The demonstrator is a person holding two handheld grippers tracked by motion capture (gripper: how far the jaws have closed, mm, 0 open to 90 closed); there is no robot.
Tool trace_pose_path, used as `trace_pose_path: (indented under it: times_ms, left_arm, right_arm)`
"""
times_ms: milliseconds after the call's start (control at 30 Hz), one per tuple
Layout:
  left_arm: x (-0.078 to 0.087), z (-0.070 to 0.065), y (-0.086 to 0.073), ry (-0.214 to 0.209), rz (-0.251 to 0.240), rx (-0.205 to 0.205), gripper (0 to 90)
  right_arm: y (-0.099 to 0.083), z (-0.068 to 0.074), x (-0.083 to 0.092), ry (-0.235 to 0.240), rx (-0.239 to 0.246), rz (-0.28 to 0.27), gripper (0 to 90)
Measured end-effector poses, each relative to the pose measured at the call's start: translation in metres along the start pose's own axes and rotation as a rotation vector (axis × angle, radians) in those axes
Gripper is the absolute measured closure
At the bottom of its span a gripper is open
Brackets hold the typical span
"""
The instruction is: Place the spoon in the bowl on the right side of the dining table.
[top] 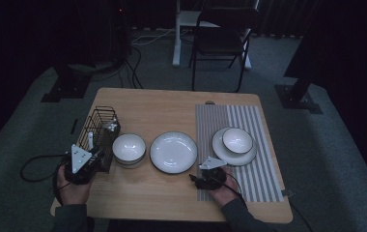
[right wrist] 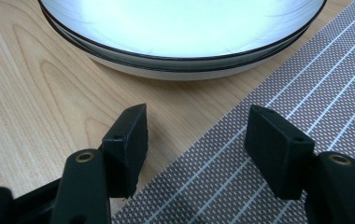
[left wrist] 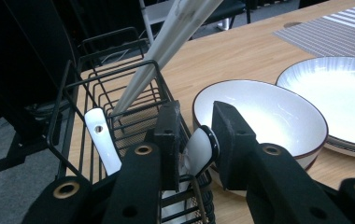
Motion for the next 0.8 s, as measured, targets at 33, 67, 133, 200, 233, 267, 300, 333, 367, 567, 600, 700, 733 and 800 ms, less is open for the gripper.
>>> trace_pose_path:
  times_ms: [33, 67, 133, 200, 233, 267, 300, 333, 367, 567, 600, 700, 733, 800]
  left_arm:
    - [-0.0002, 0.0008, -0.0001, 0.002, 0.002, 0.002, 74.3]
    - [-0.0006, 0.0014, -0.0002, 0.003, 0.002, 0.005, 74.6]
    - [-0.0009, 0.0022, -0.0002, 0.003, 0.003, 0.01, 74.9]
    - [-0.0014, 0.0034, -0.0004, 0.003, 0.0, 0.017, 75.5]
    - [-0.0015, 0.0042, -0.0005, 0.003, 0.003, 0.017, 75.8]
    - [-0.0017, 0.0045, -0.0005, 0.004, 0.003, 0.019, 76.1]
    - [-0.0019, 0.005, -0.0006, 0.006, 0.004, 0.022, 76.2]
    - [-0.0021, 0.0052, -0.0007, 0.008, 0.003, 0.024, 76.3]
    - [-0.0021, 0.0052, -0.0007, 0.01, 0.003, 0.023, 76.4]
    - [-0.0029, 0.0053, -0.0006, 0.019, 0.007, 0.019, 76.9]
    - [-0.0034, 0.0056, -0.0005, 0.021, 0.01, 0.018, 76.9]
    - [-0.0047, 0.0065, -0.0003, 0.024, 0.016, 0.021, 77.1]
    - [-0.005, 0.0066, -0.0002, 0.024, 0.018, 0.02, 77.1]
    - [-0.0058, 0.0067, 0.0003, 0.025, 0.022, 0.019, 77.2]
  right_arm:
    - [0.0, 0.0, 0.0, 0.0, 0.0, 0.0, 39.0]
    - [0.0, 0.0, 0.0, 0.0, 0.0, 0.0, 39.0]
    - [0.0, 0.0, 0.0, 0.0, 0.0, 0.0, 39.0]
    - [0.0, 0.0, 0.0, 0.0, 0.0, 0.0, 39.0]
    - [0.0, 0.0, 0.0, 0.0, 0.0, 0.0, 39.0]
    - [0.0, 0.0, 0.0, 0.0, 0.0, 0.0, 39.0]
    - [0.0, 0.0, 0.0, 0.0, 0.0, 0.0, 39.0]
    - [0.0, 0.0, 0.0, 0.0, 0.0, 0.0, 39.0]
    - [0.0, 0.0, 0.0, 0.0, 0.0, 0.0, 39.0]
    - [0.0, 0.0, 0.0, 0.0, 0.0, 0.0, 39.0]
    - [0.0, 0.0, 0.0, 0.0, 0.0, 0.0, 39.0]
    - [0.0, 0.0, 0.0, -0.001, 0.0, 0.0, 39.0]
    - [0.0, 0.0, 0.0, 0.0, 0.0, 0.0, 39.0]
    - [0.0, 0.0, 0.0, 0.0, 0.0, 0.0, 39.0]
Point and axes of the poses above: each handheld gripper's, and its own axes: x roughly backward along the jaws, y roughly out of its top, z roughly to its left, the point moved 4 cm from there along -x, roughly forward along the jaws, and after that the axes turned 4 degrees about -y, right-handed, at the moved point
